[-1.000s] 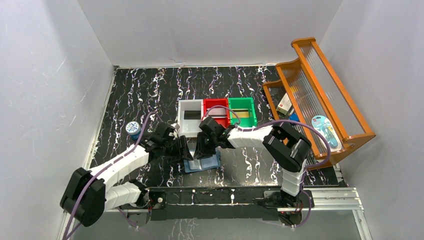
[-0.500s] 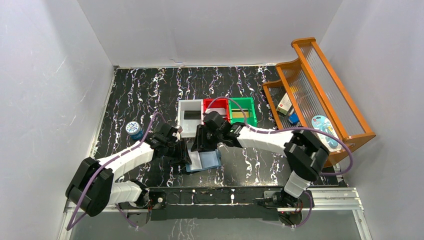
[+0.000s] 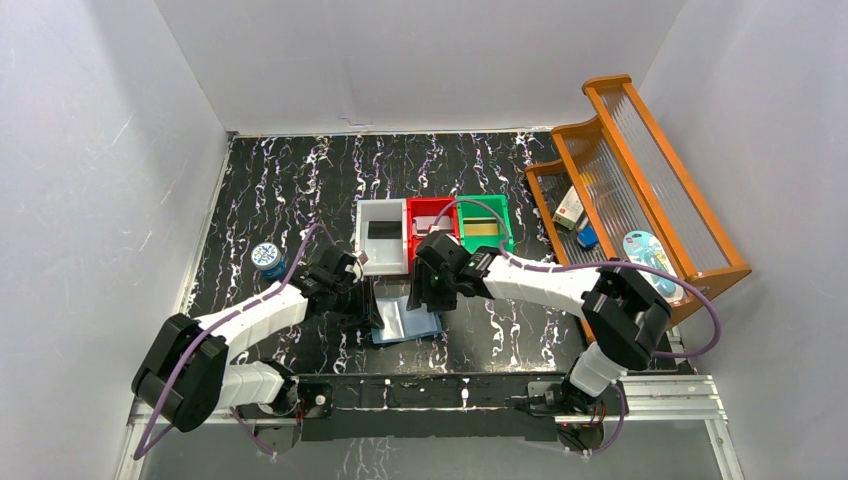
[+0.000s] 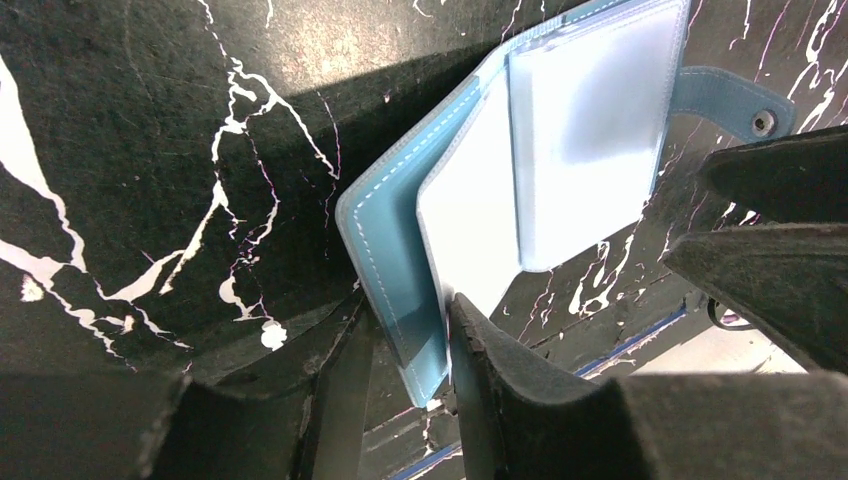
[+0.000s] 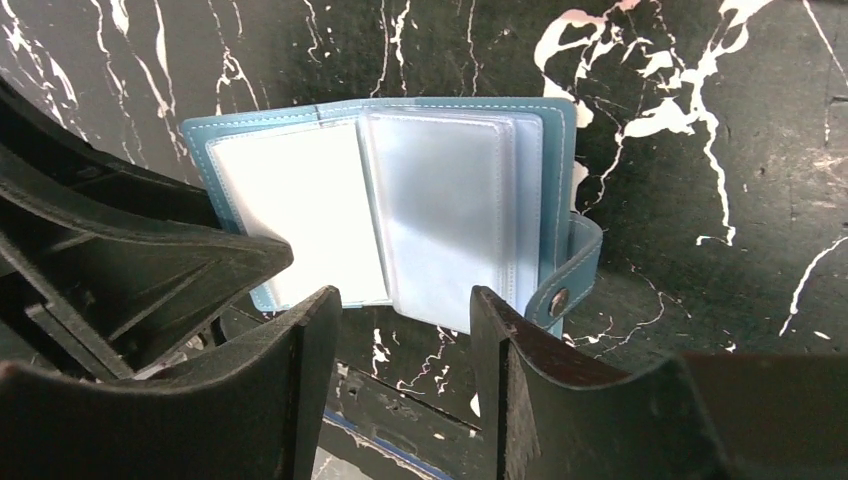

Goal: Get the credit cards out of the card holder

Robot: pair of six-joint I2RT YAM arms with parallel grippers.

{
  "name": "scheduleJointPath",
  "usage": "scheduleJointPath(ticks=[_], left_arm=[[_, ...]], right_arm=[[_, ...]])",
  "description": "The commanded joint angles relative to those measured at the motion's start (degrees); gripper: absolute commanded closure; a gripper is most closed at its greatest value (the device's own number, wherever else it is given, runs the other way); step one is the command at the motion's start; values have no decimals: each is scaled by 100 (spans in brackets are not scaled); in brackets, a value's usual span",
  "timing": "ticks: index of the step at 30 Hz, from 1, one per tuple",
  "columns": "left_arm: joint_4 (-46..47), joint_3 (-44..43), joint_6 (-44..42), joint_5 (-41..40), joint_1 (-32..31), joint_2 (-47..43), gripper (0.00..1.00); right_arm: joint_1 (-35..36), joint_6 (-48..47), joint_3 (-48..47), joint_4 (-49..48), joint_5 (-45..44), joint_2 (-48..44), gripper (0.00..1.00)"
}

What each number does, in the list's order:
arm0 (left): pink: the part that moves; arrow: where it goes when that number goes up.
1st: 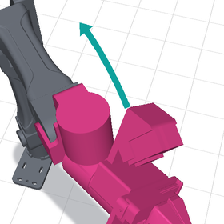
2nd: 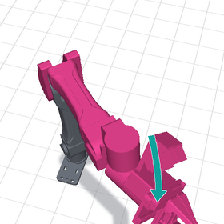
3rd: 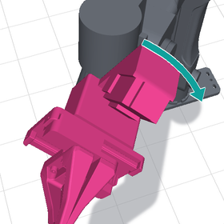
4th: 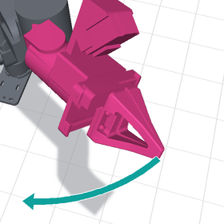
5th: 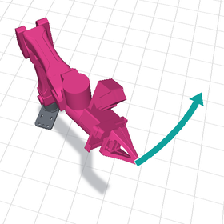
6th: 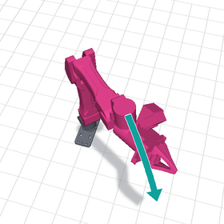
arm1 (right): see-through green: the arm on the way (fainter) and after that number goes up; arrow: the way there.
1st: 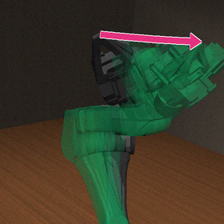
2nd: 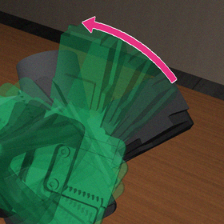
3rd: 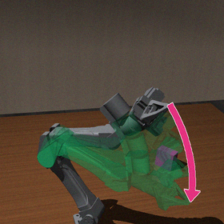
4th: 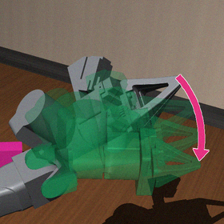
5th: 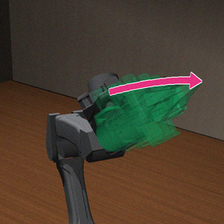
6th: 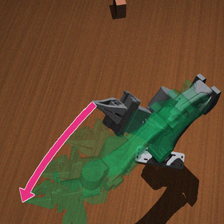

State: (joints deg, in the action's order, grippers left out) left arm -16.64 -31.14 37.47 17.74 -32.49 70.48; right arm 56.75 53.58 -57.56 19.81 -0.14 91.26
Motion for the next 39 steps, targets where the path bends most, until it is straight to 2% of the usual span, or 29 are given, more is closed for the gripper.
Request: scheduleJointPath(ticks=[1, 17, 30, 39], left_arm=[[-31, -67, -73, 159, -22, 12, 69], [-6, -94, -126, 226, -23, 58, 76], [-46, -110, -177, 239, -28, 71, 77], [-41, -137, -188, 226, -23, 96, 79]], right_arm=[[11, -14, -60, 200, -214, 90, 41], [10, -30, -14, -9, 5, 273, 43], [19, -23, -49, 219, -142, 396, 37], [28, -41, -57, -28, 99, 474, 44]])
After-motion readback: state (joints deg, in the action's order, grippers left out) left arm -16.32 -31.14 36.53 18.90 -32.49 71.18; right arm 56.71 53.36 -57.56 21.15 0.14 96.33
